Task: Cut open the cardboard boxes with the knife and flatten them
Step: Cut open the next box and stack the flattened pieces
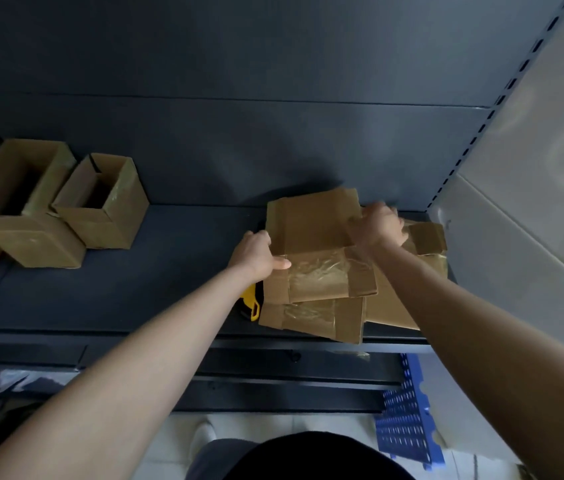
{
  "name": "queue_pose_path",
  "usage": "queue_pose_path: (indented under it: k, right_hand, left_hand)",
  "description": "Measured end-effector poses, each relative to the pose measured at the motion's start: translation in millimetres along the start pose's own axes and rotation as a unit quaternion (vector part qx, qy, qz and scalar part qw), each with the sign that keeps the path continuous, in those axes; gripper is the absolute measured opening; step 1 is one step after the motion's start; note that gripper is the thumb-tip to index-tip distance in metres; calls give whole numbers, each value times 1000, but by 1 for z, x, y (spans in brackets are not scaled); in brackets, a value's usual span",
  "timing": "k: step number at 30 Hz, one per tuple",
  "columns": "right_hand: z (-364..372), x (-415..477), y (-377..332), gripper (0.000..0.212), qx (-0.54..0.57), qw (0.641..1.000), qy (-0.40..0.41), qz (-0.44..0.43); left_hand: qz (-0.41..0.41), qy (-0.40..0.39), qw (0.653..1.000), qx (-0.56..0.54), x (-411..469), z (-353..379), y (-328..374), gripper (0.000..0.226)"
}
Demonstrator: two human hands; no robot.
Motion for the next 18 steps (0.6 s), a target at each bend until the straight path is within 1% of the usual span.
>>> queue_pose_path:
  k: [3,5,8,10,12,14,16,18]
  right_hand:
    - [1,-11,-40,33,-1,997,31,-68]
    - [9,-22,-68,32,6,993,19,-115]
    - [33,-42,-111,30,33,983,-40,-178]
    - [51,-54,-137,24,42,975,-74,-207]
    - [68,-64,-162,23,56,968,-111,-216]
    - [85,-73,-183,23,67,964,-148,-212]
    - [100,-82,-202,13,68,958,-173,-217]
    - [112,-89,-217,15,75,954,-195,-215]
  left_hand:
    - [17,29,999,-40,0,-23,-10,52]
    - [23,64,997,-44,-3,-45,-21,43]
    - [20,138,990,-25,-5,-86,-47,30]
    - [25,207,978,15,-8,-117,-69,23]
    - [30,282,957,69,-11,-148,-92,22]
    - [25,329,936,124,-13,-174,-116,28]
    - [9,310,933,182,-7,-189,-141,37]
    - [-17,252,945,207,5,-196,-166,47]
Point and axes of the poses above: each hand's wrist, its own x-axis towards the middle knuckle, its own z-axis out of the palm, y = z × x, the point moved 5 cm from there along x, towards the middle knuckle, and after that the axes turned 2 degrees about -y, right-handed, at the moved point
